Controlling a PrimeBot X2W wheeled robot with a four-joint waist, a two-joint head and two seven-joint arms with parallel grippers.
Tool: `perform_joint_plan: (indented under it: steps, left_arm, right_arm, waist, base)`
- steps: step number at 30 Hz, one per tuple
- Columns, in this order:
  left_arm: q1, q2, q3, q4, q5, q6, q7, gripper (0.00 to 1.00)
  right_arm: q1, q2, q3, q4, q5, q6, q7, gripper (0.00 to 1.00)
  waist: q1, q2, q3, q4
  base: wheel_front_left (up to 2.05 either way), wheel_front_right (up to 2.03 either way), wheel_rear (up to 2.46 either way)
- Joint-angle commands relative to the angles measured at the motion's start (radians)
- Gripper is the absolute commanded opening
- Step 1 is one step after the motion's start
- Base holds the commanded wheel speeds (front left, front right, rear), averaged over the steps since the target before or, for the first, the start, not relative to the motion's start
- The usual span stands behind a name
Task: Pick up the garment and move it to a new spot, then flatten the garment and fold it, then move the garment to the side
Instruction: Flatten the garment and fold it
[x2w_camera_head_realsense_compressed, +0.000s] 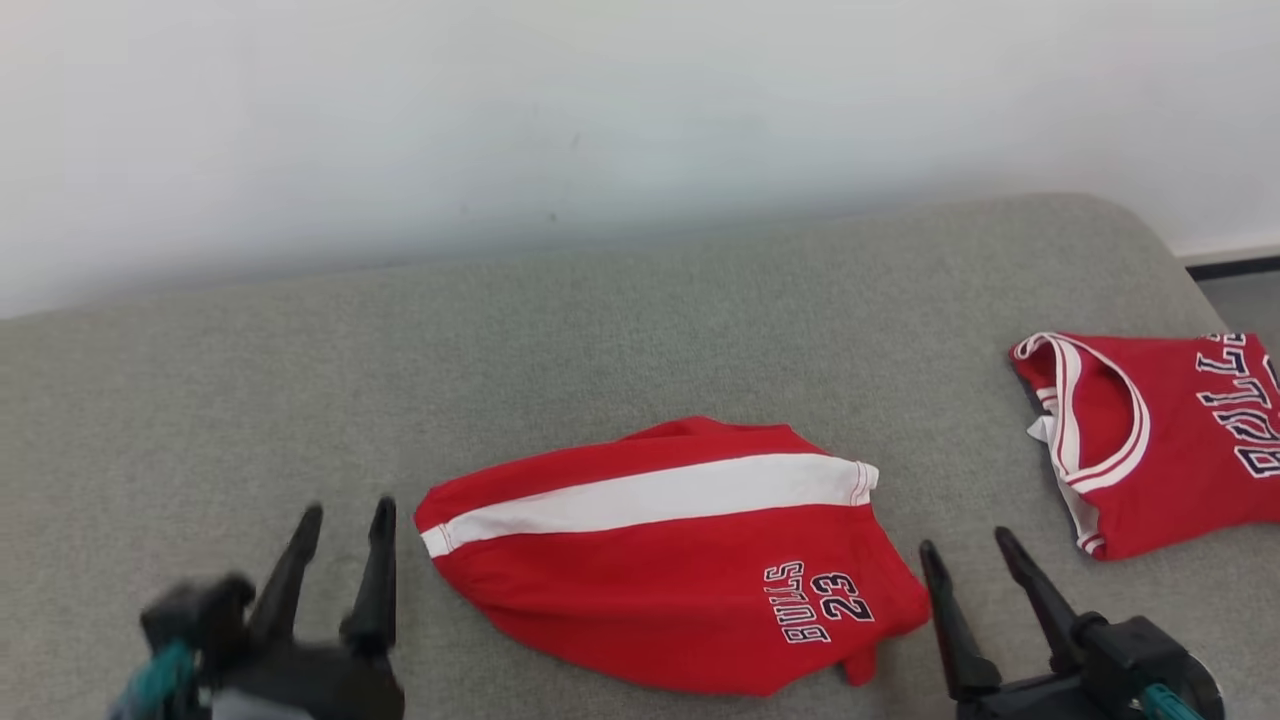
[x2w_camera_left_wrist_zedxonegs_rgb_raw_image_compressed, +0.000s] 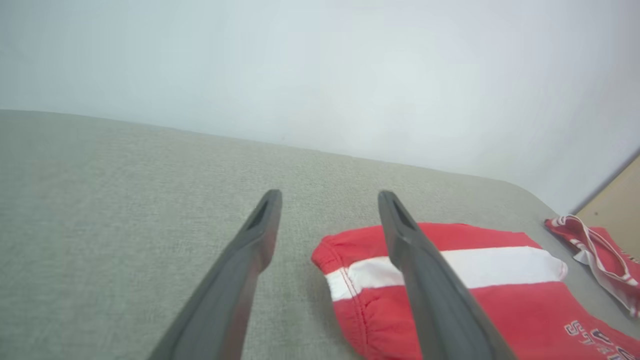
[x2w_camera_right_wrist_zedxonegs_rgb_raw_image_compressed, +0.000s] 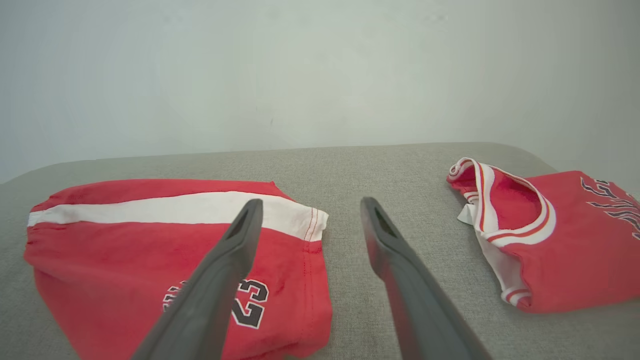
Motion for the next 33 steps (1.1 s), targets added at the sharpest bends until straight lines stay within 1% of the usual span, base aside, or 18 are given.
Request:
perform_joint_plan:
  steps: [1, 3, 7, 10, 13, 17, 20, 26, 33]
  left_arm:
    - [0.087, -0.03, 0.053, -0.047, 0.057, 0.0, 0.001, 1.0]
    - [0.151, -0.066, 0.149, -0.118, 0.14, -0.016, 0.0, 1.0]
    - [0.252, -0.149, 0.286, -0.193, 0.264, -0.072, 0.0, 1.0]
    - [0.283, -0.194, 0.361, -0.221, 0.326, -0.119, 0.0, 1.0]
    - [0.301, -0.223, 0.409, -0.231, 0.371, -0.151, 0.0, 1.0]
    - [0.32, -0.246, 0.445, -0.247, 0.414, -0.175, 0.0, 1.0]
    - [0.333, -0.252, 0.463, -0.24, 0.441, -0.186, 0.0, 1.0]
    - [0.364, -0.264, 0.49, -0.209, 0.462, -0.193, 0.0, 1.0]
    - [0.374, -0.271, 0.489, -0.191, 0.462, -0.193, 0.0, 1.0]
  right_arm:
    - [0.015, -0.004, -0.012, -0.007, 0.004, -0.002, -0.003, 1.0]
    - [0.024, -0.003, -0.038, -0.01, 0.008, -0.002, -0.001, 1.0]
    - [0.032, -0.001, -0.07, -0.022, 0.009, -0.002, 0.006, 1.0]
    - [0.039, -0.004, -0.083, -0.025, 0.011, -0.002, 0.005, 1.0]
    - [0.045, -0.007, -0.087, -0.023, 0.008, -0.002, 0.004, 1.0]
    - [0.057, -0.015, -0.078, -0.013, 0.007, -0.002, 0.0, 1.0]
    - [0.06, -0.022, -0.063, 0.002, 0.01, -0.002, -0.006, 1.0]
    - [0.068, -0.02, -0.048, 0.029, 0.012, -0.002, -0.017, 1.0]
    - [0.062, -0.014, -0.05, 0.04, 0.015, -0.002, -0.025, 1.0]
  waist:
    - [0.0, 0.0, -0.033, 0.015]
    - [0.0, 0.0, -0.048, 0.023]
    - [0.0, 0.0, -0.063, 0.042]
    - [0.0, 0.0, -0.071, 0.055]
    - [0.0, 0.0, -0.079, 0.063]
    - [0.0, 0.0, -0.085, 0.069]
    - [0.0, 0.0, -0.086, 0.071]
    - [0.0, 0.0, -0.089, 0.073]
    - [0.0, 0.0, -0.086, 0.075]
  base:
    - [0.0, 0.0, 0.0]
    - [0.0, 0.0, 0.0]
    - [0.0, 0.0, 0.0]
    - [0.0, 0.0, 0.0]
    - [0.0, 0.0, 0.0]
    - [0.0, 0.0, 0.0]
    - [0.0, 0.0, 0.0]
    - [0.0, 0.0, 0.0]
    - [0.0, 0.0, 0.0]
